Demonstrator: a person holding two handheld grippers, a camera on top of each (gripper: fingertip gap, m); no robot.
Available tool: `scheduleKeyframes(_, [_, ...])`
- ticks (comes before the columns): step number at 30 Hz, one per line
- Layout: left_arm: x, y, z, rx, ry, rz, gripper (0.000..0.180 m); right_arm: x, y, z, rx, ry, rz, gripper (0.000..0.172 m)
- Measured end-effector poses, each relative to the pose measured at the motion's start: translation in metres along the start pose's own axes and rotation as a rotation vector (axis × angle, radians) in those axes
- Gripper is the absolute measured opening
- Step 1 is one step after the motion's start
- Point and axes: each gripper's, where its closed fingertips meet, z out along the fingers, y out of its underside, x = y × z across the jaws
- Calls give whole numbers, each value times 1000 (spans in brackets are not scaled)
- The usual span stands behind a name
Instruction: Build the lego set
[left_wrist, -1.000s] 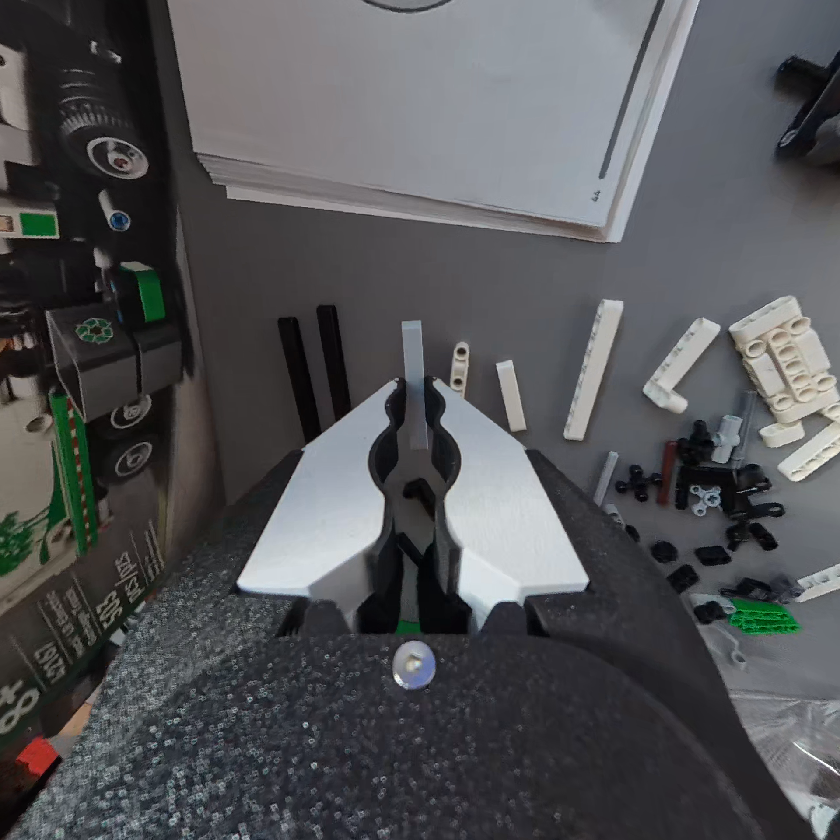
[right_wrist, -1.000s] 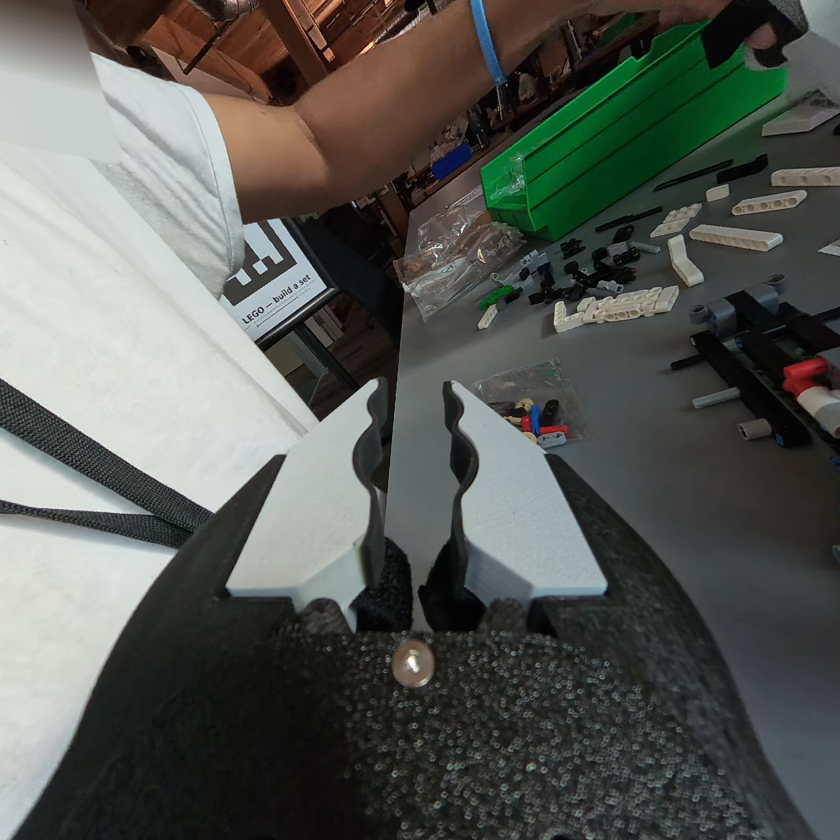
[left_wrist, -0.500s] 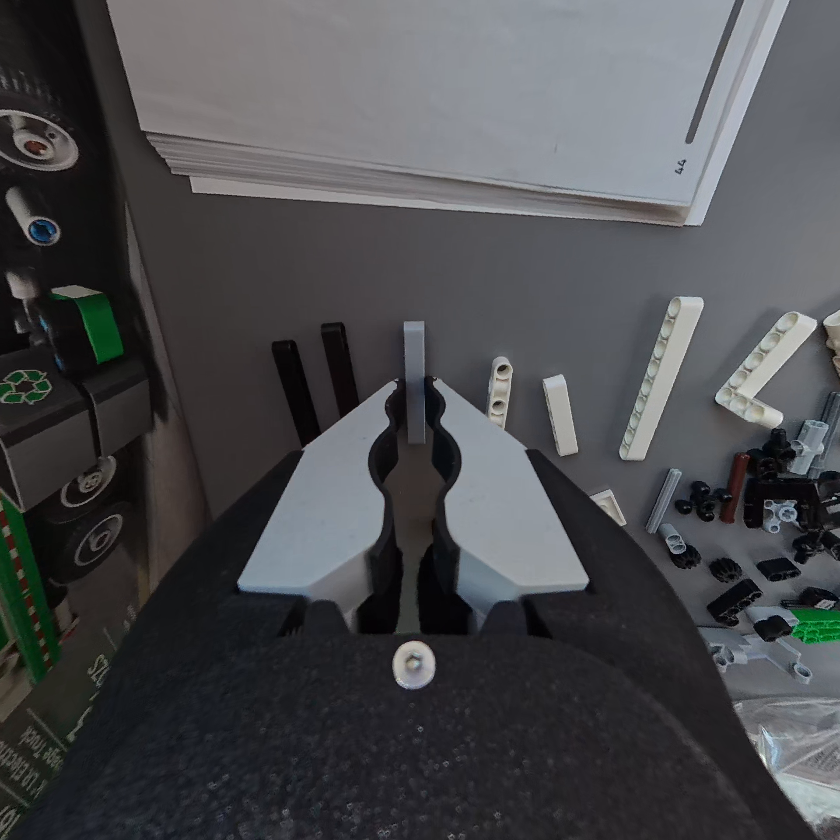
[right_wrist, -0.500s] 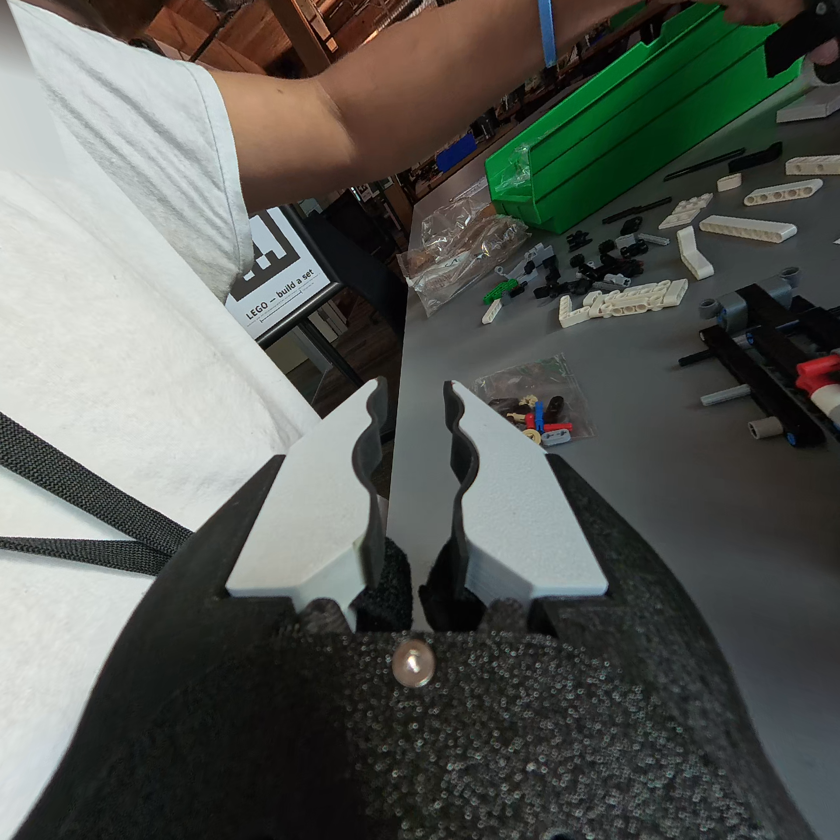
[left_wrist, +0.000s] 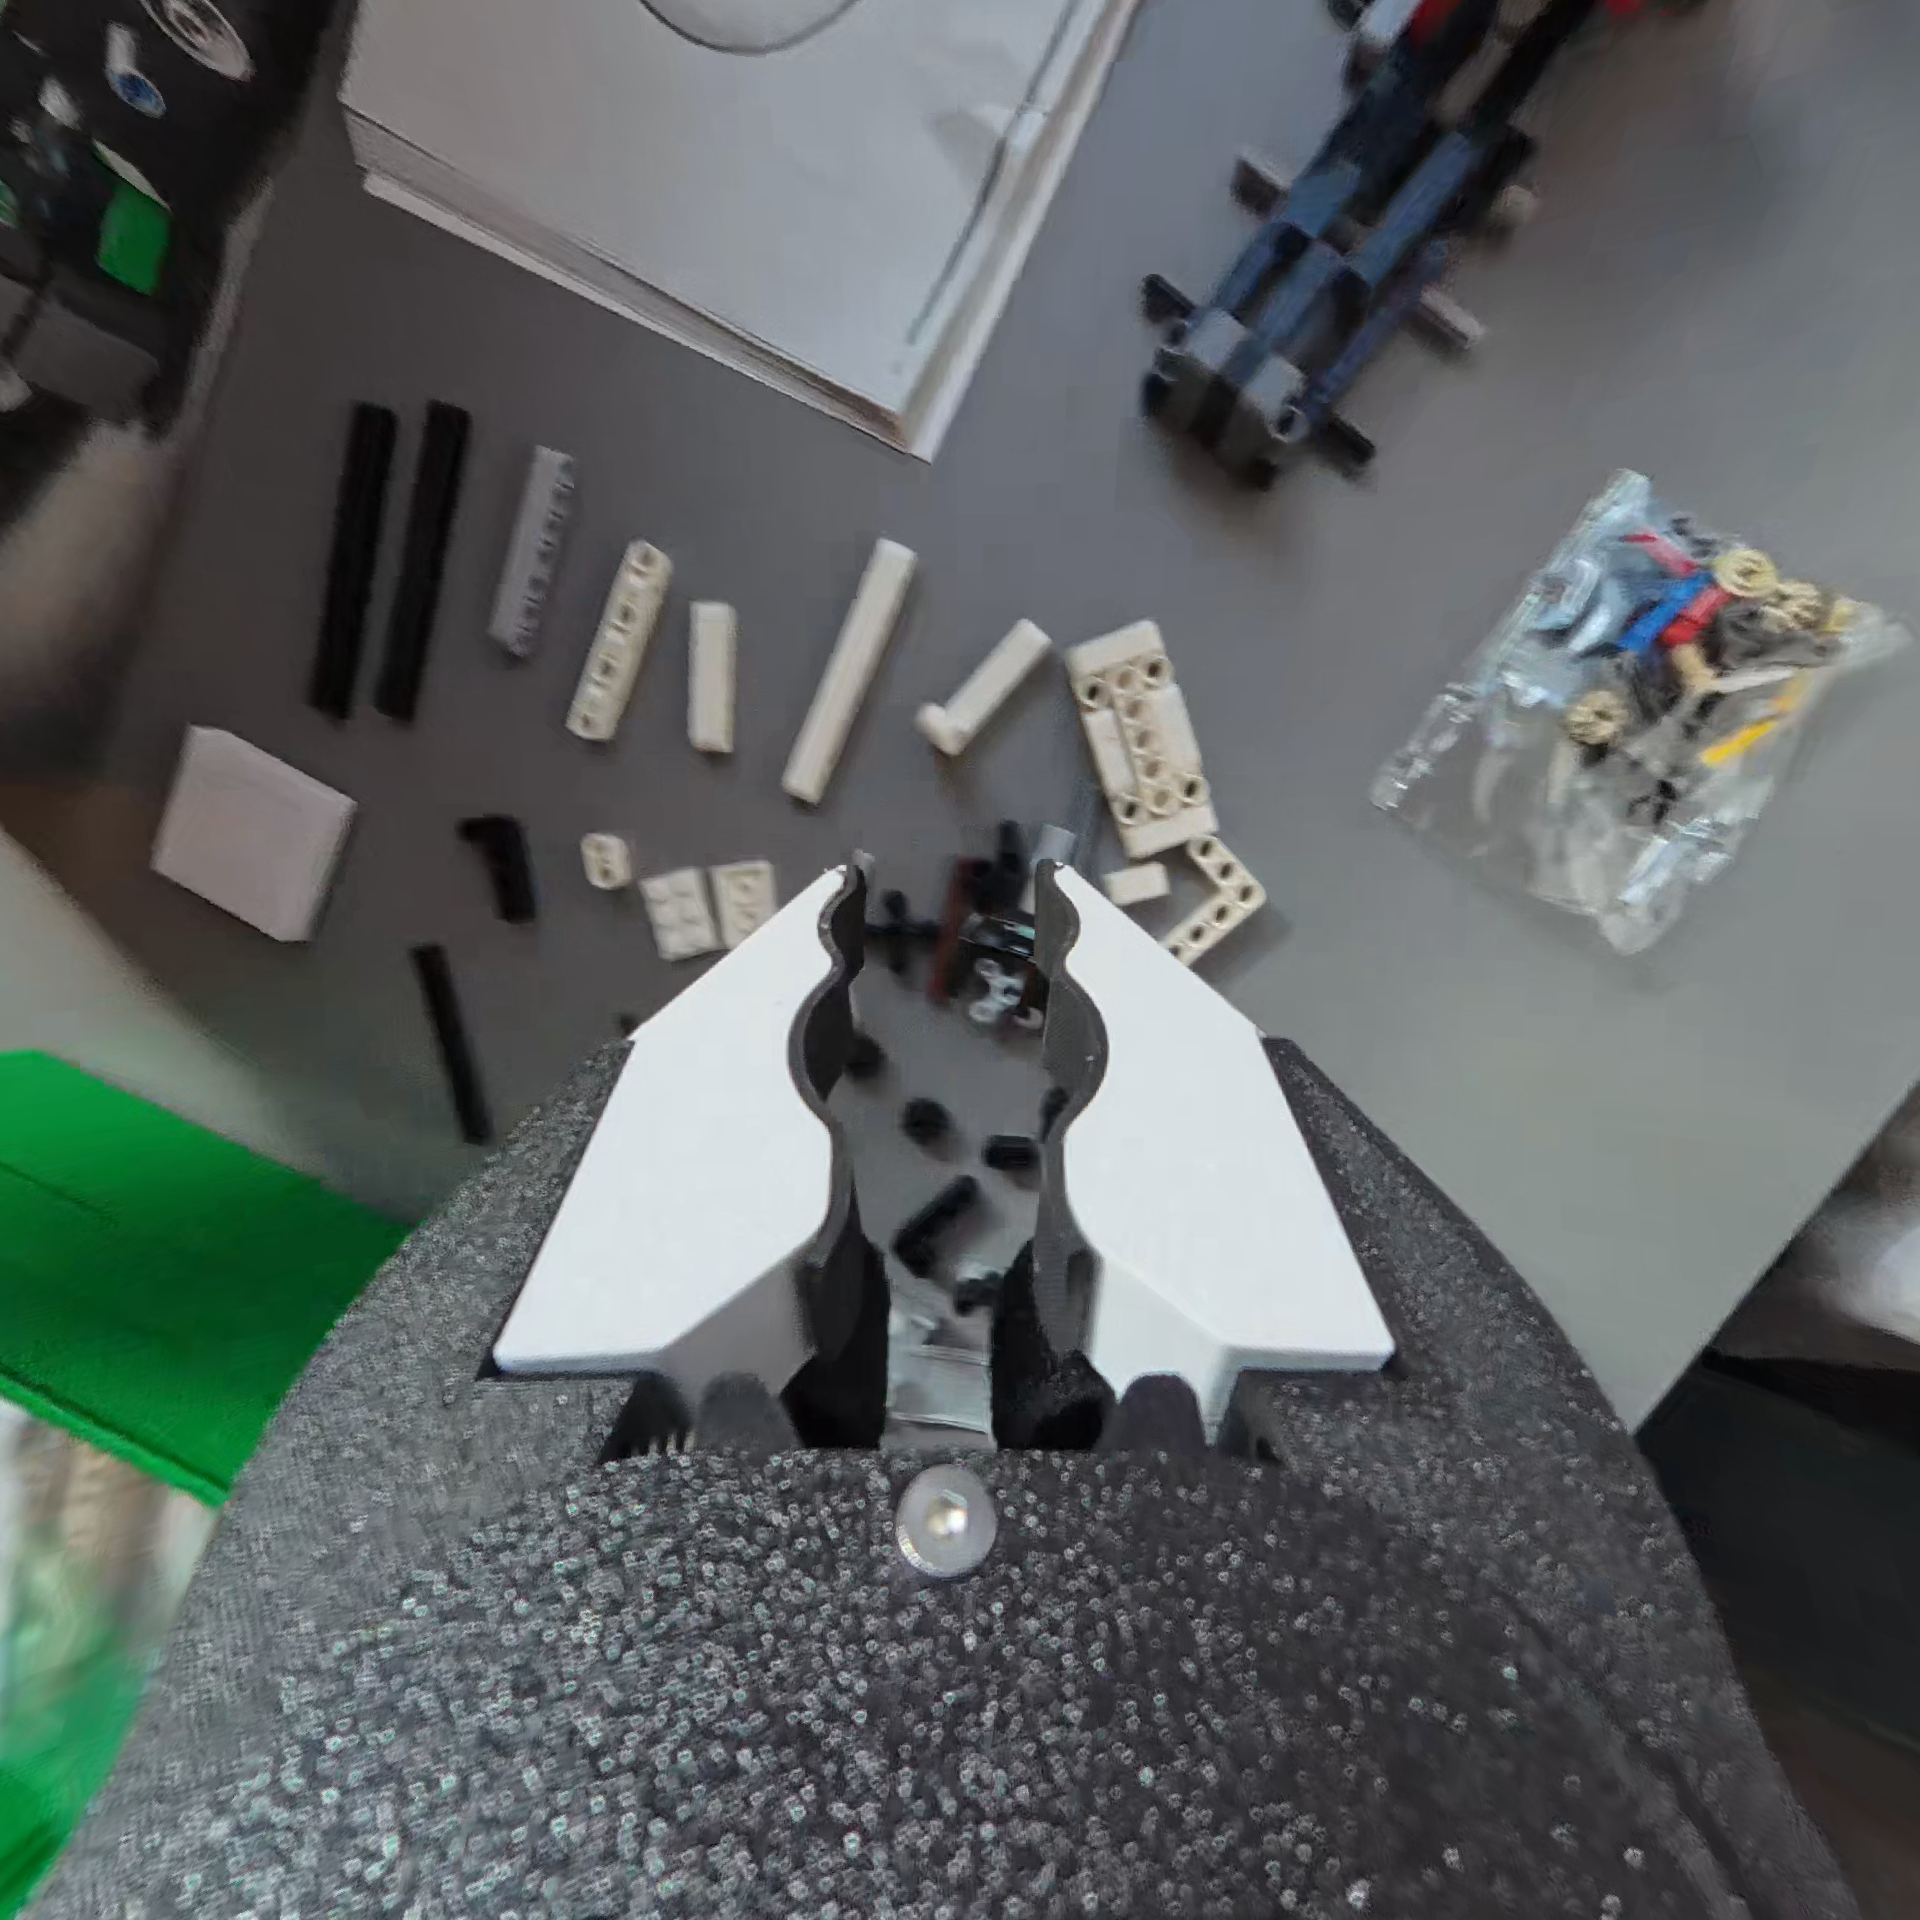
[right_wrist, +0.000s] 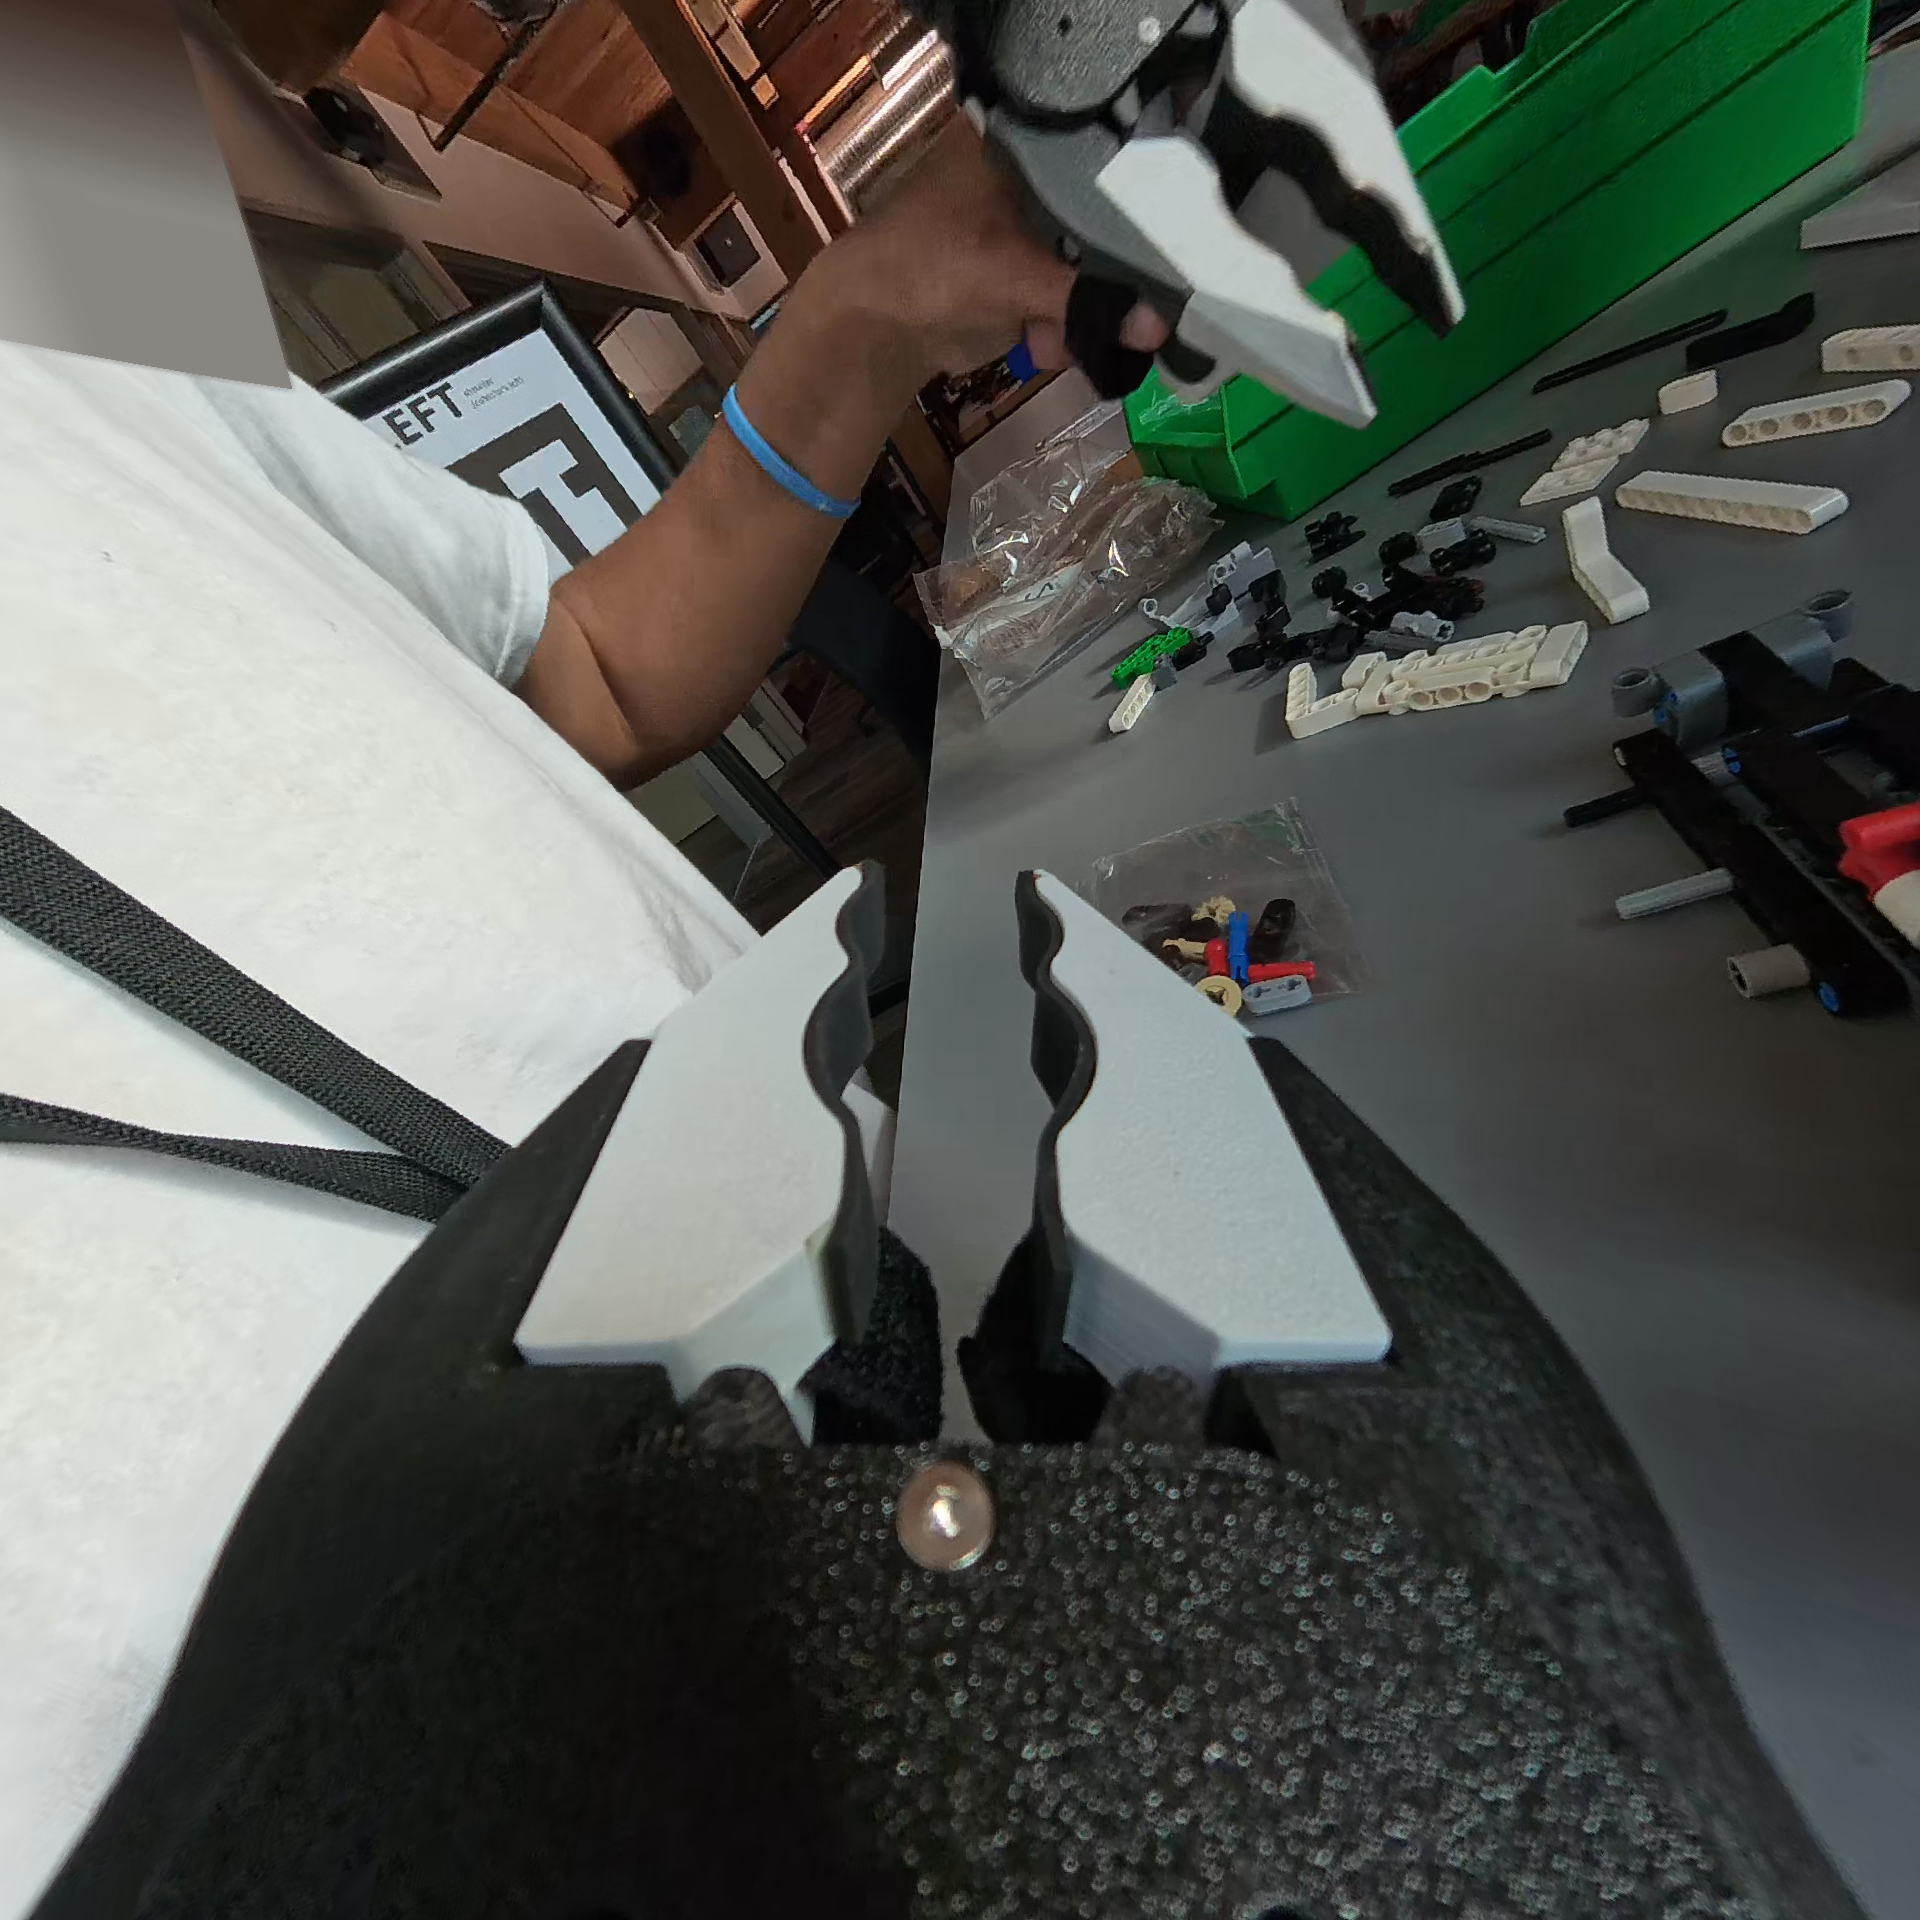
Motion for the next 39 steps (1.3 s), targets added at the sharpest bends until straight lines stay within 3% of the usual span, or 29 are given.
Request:
scheduleKeyframes(1, [20, 11, 1, 11, 13, -20, 29, 0, 0, 0, -2, -1, 2, 24])
scheduleKeyframes(4, [67, 37, 14, 50, 40, 42, 24, 1, -2, -1, 12, 2, 4, 24])
scheduleKeyframes(7, [82, 46, 31, 36, 72, 64, 25, 0, -2, -2, 19, 2, -3, 24])
scheduleKeyframes(21, [74, 29, 49, 18, 55, 188, 27, -2, -6, -6, 55, 5, -15, 24])
scheduleKeyframes(25, [82, 32, 53, -5, 89, 210, 8, -3, -6, -5, 49, 0, -16, 24])
scheduleKeyframes(30, [89, 30, 46, 5, 102, 211, 5, -3, -7, -6, 57, 1, -17, 24])
scheduleKeyframes(36, [50, -14, 30, 120, 50, 174, 5, -4, -5, -6, 50, -4, -16, 24])
scheduleKeyframes(39, [24, -24, 48, 27, 10, 248, 5, -4, -6, -6, 54, -8, -15, 24])
